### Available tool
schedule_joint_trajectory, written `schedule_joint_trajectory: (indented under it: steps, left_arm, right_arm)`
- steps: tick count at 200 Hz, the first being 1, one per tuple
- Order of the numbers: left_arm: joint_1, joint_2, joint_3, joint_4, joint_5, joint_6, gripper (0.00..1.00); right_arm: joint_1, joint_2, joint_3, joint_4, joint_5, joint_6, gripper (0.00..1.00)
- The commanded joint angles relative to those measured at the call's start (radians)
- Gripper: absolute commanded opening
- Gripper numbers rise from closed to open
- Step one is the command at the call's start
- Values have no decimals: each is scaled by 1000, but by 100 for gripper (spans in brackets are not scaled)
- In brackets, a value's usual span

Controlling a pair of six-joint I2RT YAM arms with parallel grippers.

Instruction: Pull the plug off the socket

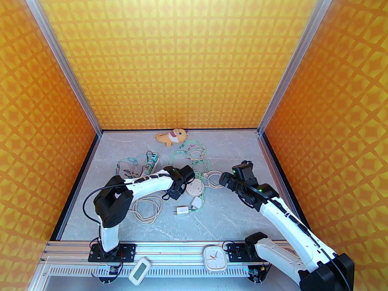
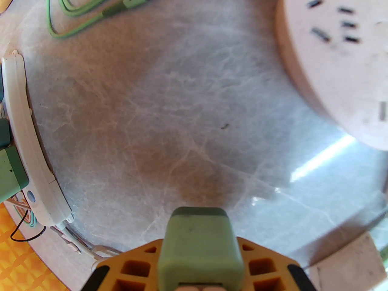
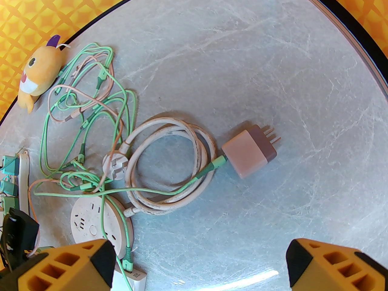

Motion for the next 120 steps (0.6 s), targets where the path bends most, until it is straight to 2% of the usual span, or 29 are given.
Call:
schedule_joint_trajectory:
  steps: [1, 45, 65, 120]
  left_arm:
    - [-10, 46, 25, -14, -47, -22, 25]
    - [-27, 55, 48, -12, -6, -43, 41]
    - [-26, 39, 69, -17, 37, -65, 56]
    - [-23, -51, 138, -30, 143, -118, 78]
  right_arm:
    - [-6, -1, -12, -5, 1, 21, 99]
    - [-5, 3, -31, 8, -24, 21, 98]
    - [-6, 13, -34, 23, -47, 18, 98]
    - [-6, 66, -23, 112, -147, 1, 98]
